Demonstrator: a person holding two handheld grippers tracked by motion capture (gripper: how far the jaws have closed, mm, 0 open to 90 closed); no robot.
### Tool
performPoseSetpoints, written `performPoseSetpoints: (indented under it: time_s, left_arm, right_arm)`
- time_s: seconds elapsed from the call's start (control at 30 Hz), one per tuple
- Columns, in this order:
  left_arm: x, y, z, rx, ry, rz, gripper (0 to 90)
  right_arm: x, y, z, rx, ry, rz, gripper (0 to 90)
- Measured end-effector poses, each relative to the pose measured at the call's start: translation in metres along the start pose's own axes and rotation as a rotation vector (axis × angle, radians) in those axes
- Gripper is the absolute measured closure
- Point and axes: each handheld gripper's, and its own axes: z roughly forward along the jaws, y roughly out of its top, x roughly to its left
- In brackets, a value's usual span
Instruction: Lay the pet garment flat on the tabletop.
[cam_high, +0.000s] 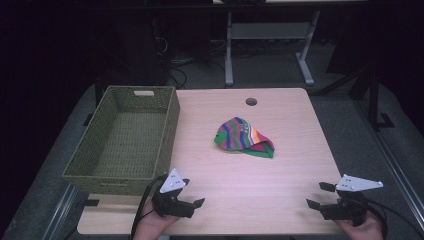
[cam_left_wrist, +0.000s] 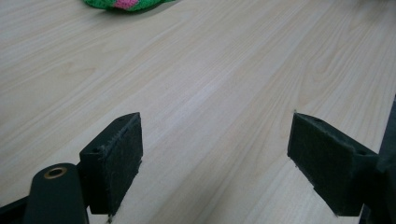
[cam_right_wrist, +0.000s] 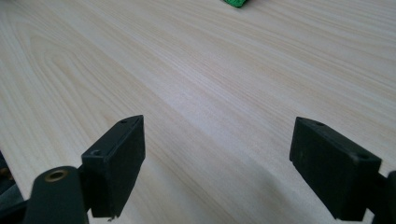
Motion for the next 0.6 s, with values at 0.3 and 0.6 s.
performPoseSetpoints:
  time_s: [0.3, 0.6]
  left_arm:
    - [0.002, -0.001, 0.006, 0.011, -0.017, 0.008, 17.9]
    - [0.001, -0.001, 0.005, 0.006, -0.015, 0.009, 17.9]
  right_arm:
    - [0.004, 0.011, 0.002, 0.004, -0.001, -0.021, 16.7]
    - [-0.001, 0.030, 0.000, 0.010, 0.026, -0.040, 16.2]
